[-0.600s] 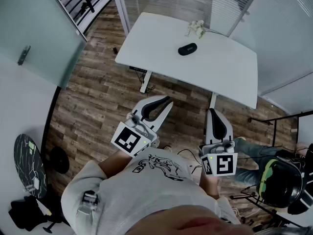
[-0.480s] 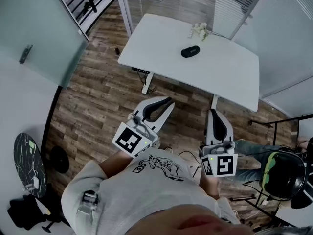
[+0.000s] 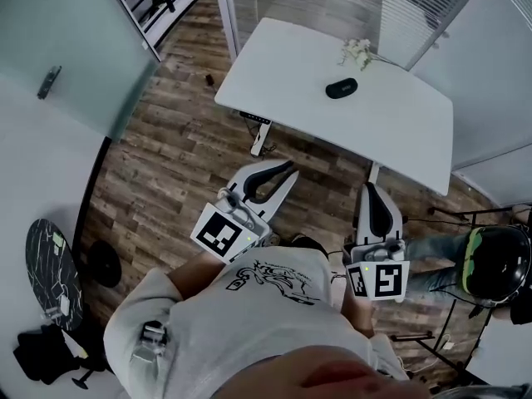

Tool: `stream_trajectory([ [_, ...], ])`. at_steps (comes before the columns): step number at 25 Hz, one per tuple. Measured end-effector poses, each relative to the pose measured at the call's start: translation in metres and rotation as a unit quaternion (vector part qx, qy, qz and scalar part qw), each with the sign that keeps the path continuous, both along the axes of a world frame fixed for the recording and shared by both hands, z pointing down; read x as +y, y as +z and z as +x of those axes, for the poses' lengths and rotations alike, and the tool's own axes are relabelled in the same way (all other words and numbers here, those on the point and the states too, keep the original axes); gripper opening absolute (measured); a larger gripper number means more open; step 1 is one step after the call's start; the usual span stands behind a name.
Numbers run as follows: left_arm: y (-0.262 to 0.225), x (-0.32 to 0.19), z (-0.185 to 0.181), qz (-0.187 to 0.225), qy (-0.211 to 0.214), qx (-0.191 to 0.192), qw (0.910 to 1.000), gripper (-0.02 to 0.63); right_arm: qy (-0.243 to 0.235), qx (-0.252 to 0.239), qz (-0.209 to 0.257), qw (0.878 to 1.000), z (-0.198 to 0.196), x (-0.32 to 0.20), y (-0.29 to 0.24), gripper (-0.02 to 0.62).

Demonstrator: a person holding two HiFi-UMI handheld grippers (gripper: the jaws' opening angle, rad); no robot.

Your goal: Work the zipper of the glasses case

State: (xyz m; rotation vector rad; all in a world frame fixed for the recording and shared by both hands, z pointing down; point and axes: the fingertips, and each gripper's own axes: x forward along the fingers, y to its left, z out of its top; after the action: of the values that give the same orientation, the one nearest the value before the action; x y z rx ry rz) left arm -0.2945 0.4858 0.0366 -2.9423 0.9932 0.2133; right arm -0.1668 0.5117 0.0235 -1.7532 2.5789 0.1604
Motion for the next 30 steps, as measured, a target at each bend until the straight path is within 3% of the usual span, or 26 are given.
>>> stream_trajectory([
  [12, 0.002, -0.035, 0.022, 0.001, -0.003, 0.007, 1.0, 0.052, -0.011, 0.009, -0.027, 1.0, 0.023, -0.034, 0.015, 0.005],
  [21, -0.002, -0.096, 0.102, -0.002, 0.011, -0.009, 0.9999, 0.052, -0.017, 0.009, -0.033, 0.999, 0.091, -0.09, 0.016, 0.005],
  [30, 0.001, -0.157, 0.172, -0.033, 0.012, -0.033, 0.9988, 0.052, -0.024, 0.023, -0.041, 0.999, 0.154, -0.154, 0.021, 0.005],
])
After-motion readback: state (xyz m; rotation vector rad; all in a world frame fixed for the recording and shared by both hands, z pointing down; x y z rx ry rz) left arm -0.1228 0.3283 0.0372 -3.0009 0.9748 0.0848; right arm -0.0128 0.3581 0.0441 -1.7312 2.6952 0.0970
